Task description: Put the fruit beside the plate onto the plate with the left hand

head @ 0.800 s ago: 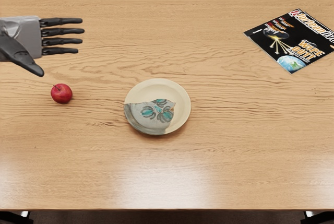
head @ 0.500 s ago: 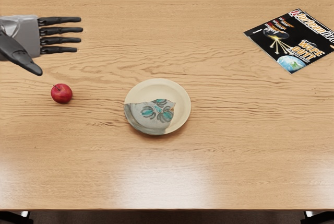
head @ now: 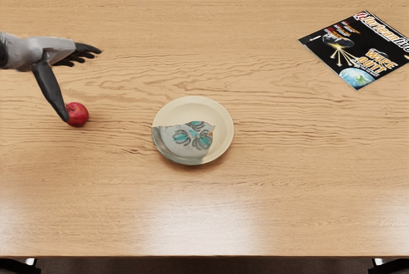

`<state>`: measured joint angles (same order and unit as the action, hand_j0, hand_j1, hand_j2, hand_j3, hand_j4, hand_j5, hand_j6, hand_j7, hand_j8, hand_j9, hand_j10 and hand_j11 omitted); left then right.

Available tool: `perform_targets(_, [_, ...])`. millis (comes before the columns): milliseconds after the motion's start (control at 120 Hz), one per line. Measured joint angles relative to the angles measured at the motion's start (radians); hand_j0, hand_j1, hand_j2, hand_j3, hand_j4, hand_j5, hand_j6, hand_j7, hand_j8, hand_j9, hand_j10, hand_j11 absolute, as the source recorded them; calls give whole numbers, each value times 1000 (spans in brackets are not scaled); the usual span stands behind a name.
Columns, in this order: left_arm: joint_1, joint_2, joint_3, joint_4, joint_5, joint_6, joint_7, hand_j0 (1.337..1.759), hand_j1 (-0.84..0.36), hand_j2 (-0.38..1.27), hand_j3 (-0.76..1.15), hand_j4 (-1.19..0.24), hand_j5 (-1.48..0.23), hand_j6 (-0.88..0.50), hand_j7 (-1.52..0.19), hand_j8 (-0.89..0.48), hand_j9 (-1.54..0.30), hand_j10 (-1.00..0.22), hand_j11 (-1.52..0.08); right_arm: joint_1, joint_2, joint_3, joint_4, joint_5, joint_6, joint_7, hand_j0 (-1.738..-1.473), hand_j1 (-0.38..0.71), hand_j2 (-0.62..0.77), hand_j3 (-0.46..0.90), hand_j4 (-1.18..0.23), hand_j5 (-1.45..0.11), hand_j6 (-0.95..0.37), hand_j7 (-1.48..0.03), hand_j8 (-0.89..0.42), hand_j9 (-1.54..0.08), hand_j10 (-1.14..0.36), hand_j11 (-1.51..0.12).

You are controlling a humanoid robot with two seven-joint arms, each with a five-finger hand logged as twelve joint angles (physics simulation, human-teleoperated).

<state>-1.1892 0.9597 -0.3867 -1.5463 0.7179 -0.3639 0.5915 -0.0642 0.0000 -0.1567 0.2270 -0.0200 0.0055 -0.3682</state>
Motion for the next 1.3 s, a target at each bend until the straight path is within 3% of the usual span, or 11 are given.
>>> perform_targets(67, [13,-13,60,-11,114,68,9,1658,303,8,0,-43,-52,-44,-52,-44,-51,-43,-51,3,0,0,0,0,0,0,-1658,-349,0,0,0,0,0,0,0,0,0,0])
perform_targets(158, [89,-61,119,-14,218,140,15,1658,263,16,0,-79,-96,-80,-96,-80,-95,-78,-95,6,0,0,0,1,1,0,-1658,-349,0,0,0,0,0,0,0,0,0,0])
perform_targets(275, [92,-64,148,-13,273,187,18,1658,208,26,0,-126,-157,-128,-156,-128,-156,-125,-156,9,0,0,0,1,2,0,-1658,-349,0,0,0,0,0,0,0,0,0,0])
perform_targets(517, [141,-118,161,56,318,262,19,1658,123,41,0,-198,-249,-200,-249,-199,-249,-197,-248,11,0,0,0,1,2,0,-1658,-349,0,0,0,0,0,0,0,0,0,0])
perform_targets(900, [178,-197,182,165,326,430,19,1658,129,41,0,-192,-243,-194,-242,-193,-242,-191,-242,17,0,0,0,2,2,0,-1658,-349,0,0,0,0,0,0,0,0,0,0])
perform_targets(1300, [209,-246,186,201,323,483,19,1658,80,49,0,-232,-296,-234,-295,-234,-295,-232,-295,18,0,0,0,3,2,0,-1658,-349,0,0,0,0,0,0,0,0,0,0])
